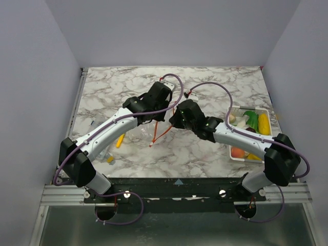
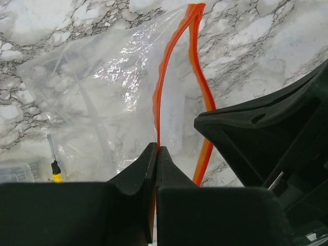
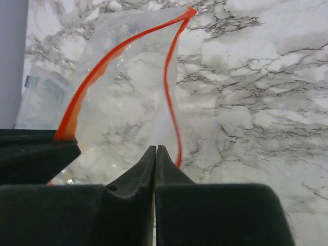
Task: Place the food in the zip-top bag and seal the zipper
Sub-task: Open the zipper of the food storage bag at the center of the board.
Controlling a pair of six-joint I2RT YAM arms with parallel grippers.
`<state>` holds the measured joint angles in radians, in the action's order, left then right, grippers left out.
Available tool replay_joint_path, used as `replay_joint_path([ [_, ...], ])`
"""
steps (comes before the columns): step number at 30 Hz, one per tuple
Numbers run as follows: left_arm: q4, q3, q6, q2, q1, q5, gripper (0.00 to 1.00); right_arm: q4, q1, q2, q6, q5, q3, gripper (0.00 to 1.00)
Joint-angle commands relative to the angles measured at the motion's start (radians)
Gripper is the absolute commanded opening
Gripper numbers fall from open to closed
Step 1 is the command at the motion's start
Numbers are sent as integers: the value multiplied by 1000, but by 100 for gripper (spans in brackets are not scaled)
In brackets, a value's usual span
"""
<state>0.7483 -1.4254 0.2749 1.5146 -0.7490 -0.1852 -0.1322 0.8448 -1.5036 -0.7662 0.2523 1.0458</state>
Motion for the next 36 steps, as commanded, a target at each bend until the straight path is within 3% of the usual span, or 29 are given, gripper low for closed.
replay_joint_path([
  [1,21,3,20,-26,-10,-13,0,77,5,27,-3,-13,-30,1],
  [9,-37,65,-11,-35,-16,-98,0,111,5,102,-51,-13,-98,1],
  [12,-44,67,-16,-41,-16,-68,0,58,5,96,-61,37,-93,1],
  [14,-48,70,-16,-53,-18,-63,0,40,5,82,-42,53,-89,18],
  [17,-59,83,-20,-78,-18,-62,0,29,4,62,-36,80,-84,34],
  [20,-69,94,-20,-96,-18,-41,0,69,4,27,-18,57,-73,35],
  [26,-72,101,-26,-101,-18,-21,0,92,5,-69,-28,7,-21,32],
  [28,-72,97,-26,-94,-18,-27,0,122,5,-81,-9,-49,-19,8],
  [29,-69,96,-26,-90,-18,-30,0,124,5,-76,-12,-65,-22,1],
  [36,-35,71,-32,-45,-18,-91,25,208,7,21,-62,-115,-94,1],
])
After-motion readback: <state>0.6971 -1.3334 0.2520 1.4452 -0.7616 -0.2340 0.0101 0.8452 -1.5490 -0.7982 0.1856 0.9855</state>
